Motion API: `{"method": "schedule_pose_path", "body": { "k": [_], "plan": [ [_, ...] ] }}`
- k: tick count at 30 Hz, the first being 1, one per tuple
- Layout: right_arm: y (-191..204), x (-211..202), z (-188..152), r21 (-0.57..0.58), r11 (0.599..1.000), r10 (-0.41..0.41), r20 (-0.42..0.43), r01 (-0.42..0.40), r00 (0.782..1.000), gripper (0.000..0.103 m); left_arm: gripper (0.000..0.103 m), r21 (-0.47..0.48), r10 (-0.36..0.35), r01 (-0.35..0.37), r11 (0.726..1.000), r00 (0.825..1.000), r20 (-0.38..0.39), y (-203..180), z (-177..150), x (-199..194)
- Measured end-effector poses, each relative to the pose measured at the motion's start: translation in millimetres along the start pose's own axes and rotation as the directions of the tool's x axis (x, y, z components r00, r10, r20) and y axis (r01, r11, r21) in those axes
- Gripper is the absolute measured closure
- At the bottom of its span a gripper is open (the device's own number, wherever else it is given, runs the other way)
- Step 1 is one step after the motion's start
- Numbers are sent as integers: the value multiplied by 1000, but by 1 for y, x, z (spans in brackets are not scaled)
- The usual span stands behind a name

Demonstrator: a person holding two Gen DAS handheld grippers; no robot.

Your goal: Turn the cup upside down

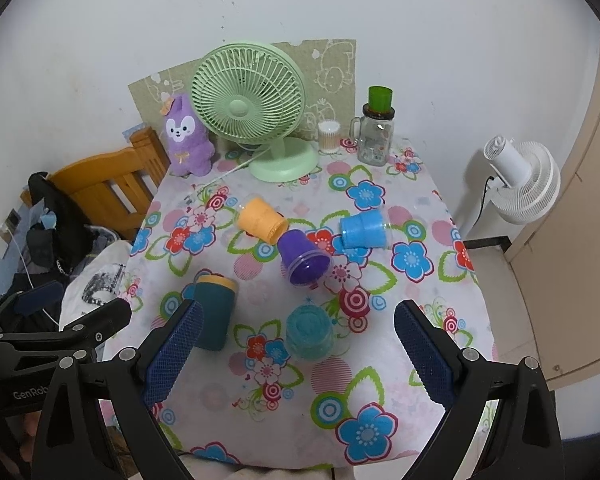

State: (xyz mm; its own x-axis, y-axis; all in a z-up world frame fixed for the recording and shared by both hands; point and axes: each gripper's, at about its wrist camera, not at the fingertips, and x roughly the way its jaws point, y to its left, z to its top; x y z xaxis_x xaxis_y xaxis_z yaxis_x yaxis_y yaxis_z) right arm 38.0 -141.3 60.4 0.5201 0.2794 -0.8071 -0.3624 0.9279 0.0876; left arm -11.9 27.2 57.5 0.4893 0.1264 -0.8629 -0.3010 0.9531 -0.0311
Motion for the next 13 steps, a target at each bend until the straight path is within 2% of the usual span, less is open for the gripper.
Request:
{"method": "schedule_pose_path", "body": {
  "k": [13],
  "plan": [
    [-2, 15, -1, 5, 1000, 11, -45, -11, 999, 5, 0, 11, 3, -2, 1000, 999, -34, 3, 4, 12]
  ]
}}
